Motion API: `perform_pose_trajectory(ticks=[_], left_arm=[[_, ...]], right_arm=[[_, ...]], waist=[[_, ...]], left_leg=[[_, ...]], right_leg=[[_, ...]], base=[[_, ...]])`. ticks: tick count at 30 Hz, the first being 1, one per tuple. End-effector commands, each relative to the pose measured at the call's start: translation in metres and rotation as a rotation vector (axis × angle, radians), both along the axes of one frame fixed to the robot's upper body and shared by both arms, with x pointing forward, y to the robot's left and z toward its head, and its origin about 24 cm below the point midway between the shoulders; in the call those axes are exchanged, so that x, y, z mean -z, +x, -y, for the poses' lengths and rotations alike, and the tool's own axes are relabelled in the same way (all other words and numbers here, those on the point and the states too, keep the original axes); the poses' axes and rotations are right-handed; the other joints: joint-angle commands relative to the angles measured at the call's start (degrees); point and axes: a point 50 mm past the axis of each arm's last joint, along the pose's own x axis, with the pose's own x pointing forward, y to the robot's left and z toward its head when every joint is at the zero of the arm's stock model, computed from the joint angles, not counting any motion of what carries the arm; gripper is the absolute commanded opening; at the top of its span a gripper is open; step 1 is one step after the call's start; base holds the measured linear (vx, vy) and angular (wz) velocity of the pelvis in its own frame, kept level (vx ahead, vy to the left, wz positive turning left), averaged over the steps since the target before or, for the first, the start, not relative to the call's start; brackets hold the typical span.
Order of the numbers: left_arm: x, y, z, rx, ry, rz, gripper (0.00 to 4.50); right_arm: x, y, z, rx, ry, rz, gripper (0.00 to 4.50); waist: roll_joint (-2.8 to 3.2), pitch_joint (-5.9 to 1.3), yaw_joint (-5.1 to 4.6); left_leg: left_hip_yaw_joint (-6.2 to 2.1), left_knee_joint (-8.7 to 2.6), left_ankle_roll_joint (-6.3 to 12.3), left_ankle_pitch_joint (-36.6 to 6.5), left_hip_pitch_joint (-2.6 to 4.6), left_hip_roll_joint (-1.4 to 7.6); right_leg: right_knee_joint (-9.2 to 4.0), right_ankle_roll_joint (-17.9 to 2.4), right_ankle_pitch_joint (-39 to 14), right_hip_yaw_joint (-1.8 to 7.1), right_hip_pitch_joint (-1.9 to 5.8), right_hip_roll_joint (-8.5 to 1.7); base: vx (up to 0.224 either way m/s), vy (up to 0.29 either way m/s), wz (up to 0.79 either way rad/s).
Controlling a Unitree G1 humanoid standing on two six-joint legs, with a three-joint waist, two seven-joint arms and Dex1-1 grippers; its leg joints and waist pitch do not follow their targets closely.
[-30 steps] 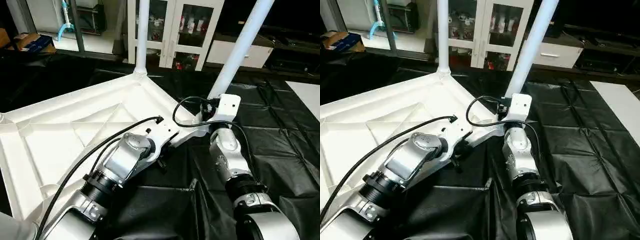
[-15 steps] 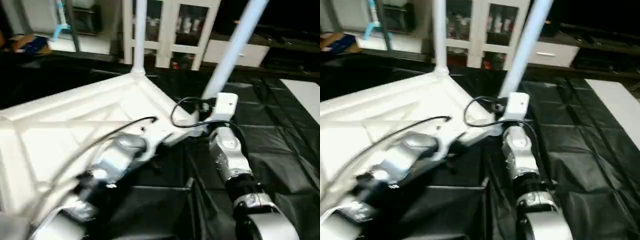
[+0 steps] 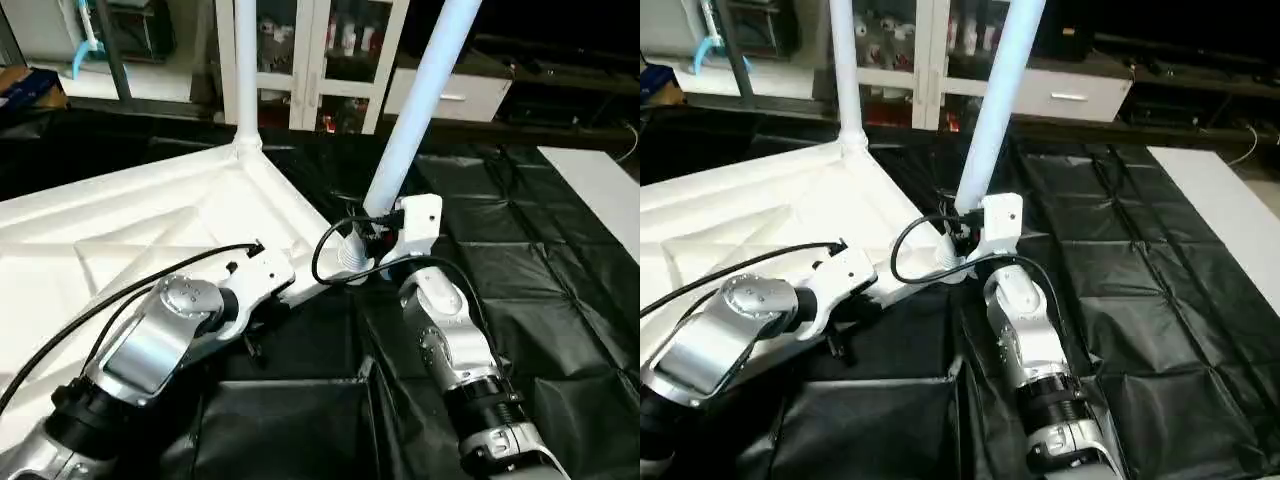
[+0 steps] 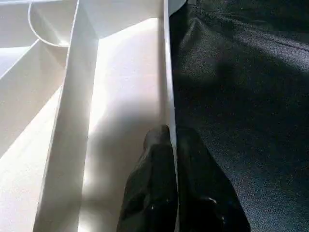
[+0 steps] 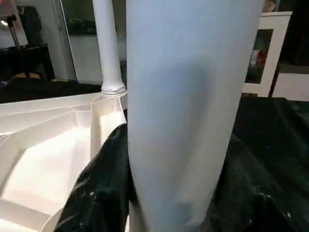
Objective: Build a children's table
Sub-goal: Insert table leg to table base
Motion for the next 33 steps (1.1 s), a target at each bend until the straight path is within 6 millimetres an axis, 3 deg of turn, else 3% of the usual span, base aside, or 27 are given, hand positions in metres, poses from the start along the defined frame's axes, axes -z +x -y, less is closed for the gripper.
perform_pose_trajectory(ticks=[1,2,6,9,11,13,16,22,33], left_arm=[[0.012,-0.011,0.004,0.031,0.002,-0.083,0.03],[0.011,-0.012,0.005,0.036,0.001,-0.081,0.0],[0.01,-0.013,0.006,0.037,0.004,-0.079,0.0],[0.01,-0.014,0.006,0.04,0.005,-0.079,0.0],[0.01,-0.014,0.007,0.044,0.006,-0.079,0.0],[0.01,-0.014,0.007,0.045,0.007,-0.078,0.0],[0.01,-0.014,0.007,0.045,0.006,-0.079,0.0],[0.01,-0.015,0.006,0.049,0.005,-0.088,0.0],[0.01,-0.011,0.004,0.052,0.002,-0.089,0.0]], right_arm=[[0.032,-0.005,0.025,0.083,-0.04,-0.161,1.81],[0.03,-0.005,0.025,0.076,-0.035,-0.16,2.37],[0.026,-0.005,0.026,0.063,-0.037,-0.152,2.56],[0.024,-0.005,0.025,0.046,-0.045,-0.147,2.87],[0.021,-0.005,0.025,0.027,-0.051,-0.146,3.02],[0.018,-0.004,0.025,0.011,-0.042,-0.141,3.15],[0.012,-0.004,0.027,-0.011,-0.039,-0.127,3.15],[0.003,-0.007,0.029,-0.096,-0.044,-0.114,3.15],[-0.003,-0.026,0.039,-0.266,-0.053,-0.109,3.15]], waist=[[1.66,-2.16,0.62],[1.68,-2.25,0.65],[1.71,-2.46,0.91],[1.69,-2.58,1.71],[1.27,-2.56,2.13],[1.55,-2.48,2.47],[1.53,-2.52,2.73],[1.29,-2.79,3.15],[1.33,-2.65,3.4]], left_leg=[[-1.86,-4.81,-2.42,-11.91,1.01,3.79],[-1.85,-4.7,-2.37,-10.84,0.94,3.7],[-1.67,-4.34,-1.49,-7.08,1.05,3.56],[-1.48,-4.11,-0.52,-4.3,1.08,3.52],[-1.3,-3.93,0.09,-4.04,1.04,3.44],[-1.34,-3.92,0.44,-4.01,1.03,3.49],[-1.33,-3.86,0.22,-3.19,1.09,3.51],[-1.31,-3.51,1.71,0.17,1.03,3.37],[-1.44,-3.46,1.82,-1.92,0.97,3.47]], right_leg=[[-3.64,-12.3,-3.55,2.51,1.62,-4.07],[-3.46,-12.23,-2.1,2.53,1.78,-4.07],[-2.99,-12.92,3.49,2.48,2.05,-3.96],[-2.7,-13.57,7.21,2.47,2.28,-3.92],[-2.64,-13.8,6.75,2.5,2.45,-3.94],[-2.69,-13.63,5.47,2.56,2.45,-4.11],[-2.57,-13.55,5.57,2.51,2.46,-3.98],[-2.11,-13.97,10.0,2.46,2.85,-3.97],[-2.43,-14.66,5.14,2.39,2.84,-4.08]], base=[[0.0,0.0,0.0],[0.0,0.0,0.0],[0.0,0.0,0.0],[0.0,0.0,0.0],[0.0,0.0,0.0],[0.0,0.0,0.0],[0.0,0.0,0.0],[0.0,0.0,0.0],[0.0,0.0,0.0]])
